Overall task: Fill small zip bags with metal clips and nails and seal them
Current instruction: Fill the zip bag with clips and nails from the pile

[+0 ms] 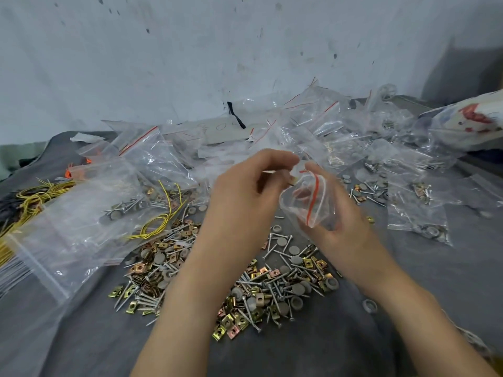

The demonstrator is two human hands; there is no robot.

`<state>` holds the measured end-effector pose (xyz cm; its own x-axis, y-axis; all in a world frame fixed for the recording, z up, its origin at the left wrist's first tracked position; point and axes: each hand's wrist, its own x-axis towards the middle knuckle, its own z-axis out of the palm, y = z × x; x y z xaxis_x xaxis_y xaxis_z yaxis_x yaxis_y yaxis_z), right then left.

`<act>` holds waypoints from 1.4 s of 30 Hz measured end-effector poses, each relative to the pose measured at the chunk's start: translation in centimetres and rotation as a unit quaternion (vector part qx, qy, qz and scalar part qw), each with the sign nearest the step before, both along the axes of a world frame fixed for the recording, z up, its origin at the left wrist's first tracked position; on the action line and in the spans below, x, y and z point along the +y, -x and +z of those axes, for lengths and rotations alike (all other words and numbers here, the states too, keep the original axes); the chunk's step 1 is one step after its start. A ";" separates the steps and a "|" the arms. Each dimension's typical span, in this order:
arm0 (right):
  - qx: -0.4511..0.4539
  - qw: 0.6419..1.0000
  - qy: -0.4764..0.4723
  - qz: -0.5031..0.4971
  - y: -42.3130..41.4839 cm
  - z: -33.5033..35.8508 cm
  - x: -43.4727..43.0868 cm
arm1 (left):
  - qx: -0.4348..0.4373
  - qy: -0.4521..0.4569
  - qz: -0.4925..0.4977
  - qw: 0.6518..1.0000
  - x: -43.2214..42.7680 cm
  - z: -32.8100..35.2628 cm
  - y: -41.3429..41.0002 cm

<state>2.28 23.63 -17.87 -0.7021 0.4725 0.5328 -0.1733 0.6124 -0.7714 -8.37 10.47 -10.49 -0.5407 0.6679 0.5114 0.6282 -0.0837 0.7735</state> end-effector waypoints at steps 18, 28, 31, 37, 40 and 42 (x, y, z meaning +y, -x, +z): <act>-0.030 0.999 0.027 -0.006 0.4 0.5 -0.4 | 0.196 0.319 0.111 0.921 -4.4 -6.9 3.8; -0.036 0.999 0.009 -0.016 0.9 0.3 -0.3 | 0.297 0.401 0.083 0.862 -4.7 -8.5 3.0; -0.038 0.999 0.009 -0.010 0.9 0.2 -0.2 | 0.310 0.397 0.093 0.859 -4.2 -8.7 2.8; -0.044 0.999 -0.005 -0.017 0.9 0.2 0.0 | 0.346 0.385 0.130 0.846 -3.7 -9.0 3.0; -0.043 0.999 -0.009 -0.023 0.8 0.2 -0.1 | 0.264 0.298 0.143 0.906 -3.4 -8.1 3.0; -0.045 0.999 -0.012 -0.024 0.8 0.2 -0.2 | 0.123 0.189 0.141 0.964 -3.3 -7.2 3.0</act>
<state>1.45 23.43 -17.69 -0.7240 0.4955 0.4799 -0.0734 0.6365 -0.7678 -11.33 7.15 -17.72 -0.6218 0.6757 0.3959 0.7530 0.3766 0.5396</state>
